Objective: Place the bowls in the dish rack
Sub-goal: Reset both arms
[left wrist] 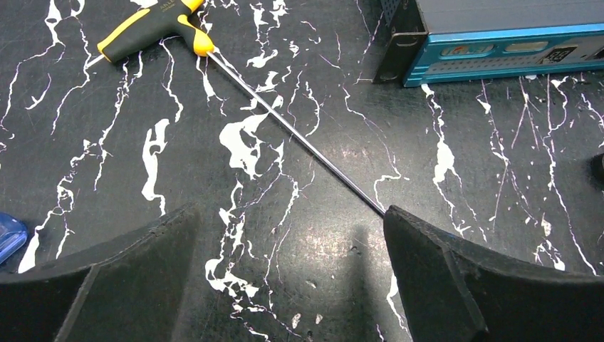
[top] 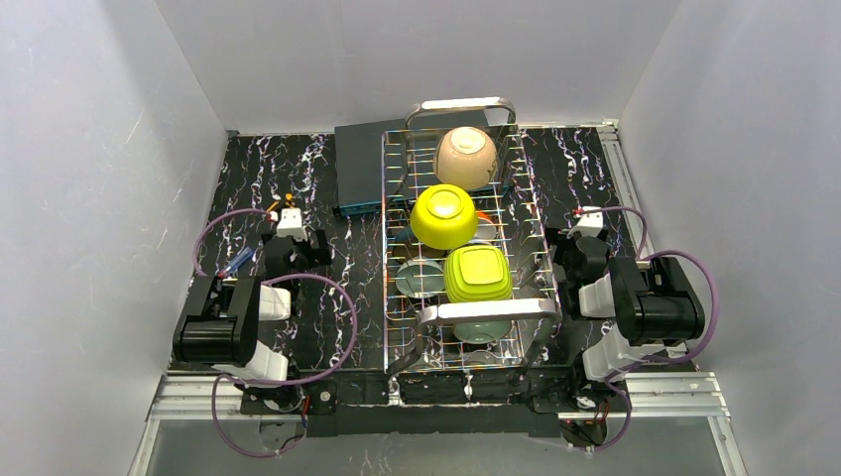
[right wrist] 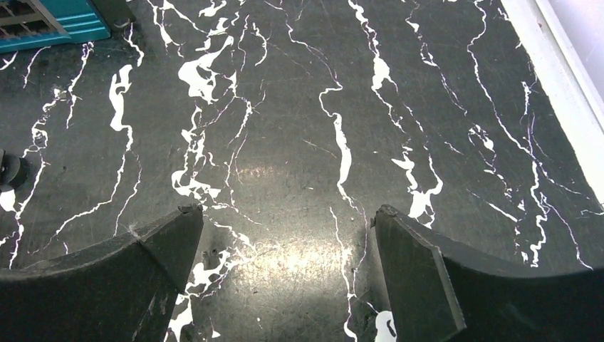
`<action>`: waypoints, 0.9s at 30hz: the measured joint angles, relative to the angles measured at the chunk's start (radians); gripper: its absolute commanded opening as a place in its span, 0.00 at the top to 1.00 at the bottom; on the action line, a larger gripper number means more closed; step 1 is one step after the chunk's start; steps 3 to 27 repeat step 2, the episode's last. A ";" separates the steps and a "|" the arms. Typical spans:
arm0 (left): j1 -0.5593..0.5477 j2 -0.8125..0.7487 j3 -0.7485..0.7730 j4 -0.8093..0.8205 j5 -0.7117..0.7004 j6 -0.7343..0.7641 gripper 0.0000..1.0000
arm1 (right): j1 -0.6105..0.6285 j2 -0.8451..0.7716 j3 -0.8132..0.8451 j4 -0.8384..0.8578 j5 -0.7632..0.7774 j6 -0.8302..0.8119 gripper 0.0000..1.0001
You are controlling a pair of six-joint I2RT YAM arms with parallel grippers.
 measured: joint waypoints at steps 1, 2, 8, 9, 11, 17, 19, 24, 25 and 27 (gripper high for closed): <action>0.000 0.000 0.000 -0.001 0.000 0.001 0.02 | 0.000 0.000 0.000 -0.003 0.000 0.000 0.01; 0.000 0.000 0.000 -0.002 0.001 0.002 0.02 | 0.000 0.000 0.000 -0.006 0.000 0.000 0.01; 0.000 0.000 0.000 -0.002 0.001 0.002 0.02 | 0.000 0.000 0.000 -0.006 0.000 0.000 0.01; 0.000 0.000 0.000 -0.002 0.001 0.002 0.02 | 0.000 0.000 0.000 -0.006 0.000 0.000 0.01; 0.000 0.000 0.000 -0.002 0.001 0.002 0.02 | 0.000 0.000 0.000 -0.006 0.000 0.000 0.01; 0.000 0.000 0.000 -0.002 0.001 0.002 0.02 | 0.000 0.000 0.000 -0.006 0.000 0.000 0.01; 0.000 0.000 0.000 -0.002 0.001 0.002 0.02 | 0.000 0.000 0.000 -0.006 0.000 0.000 0.01; 0.000 0.000 0.000 -0.002 0.001 0.002 0.02 | 0.000 0.000 0.000 -0.006 0.000 0.000 0.01; 0.000 0.000 0.000 -0.002 0.001 0.002 0.02 | 0.000 0.000 0.000 -0.006 0.000 0.000 0.01; 0.000 0.000 0.000 -0.002 0.001 0.002 0.02 | 0.000 0.000 0.000 -0.006 0.000 0.000 0.01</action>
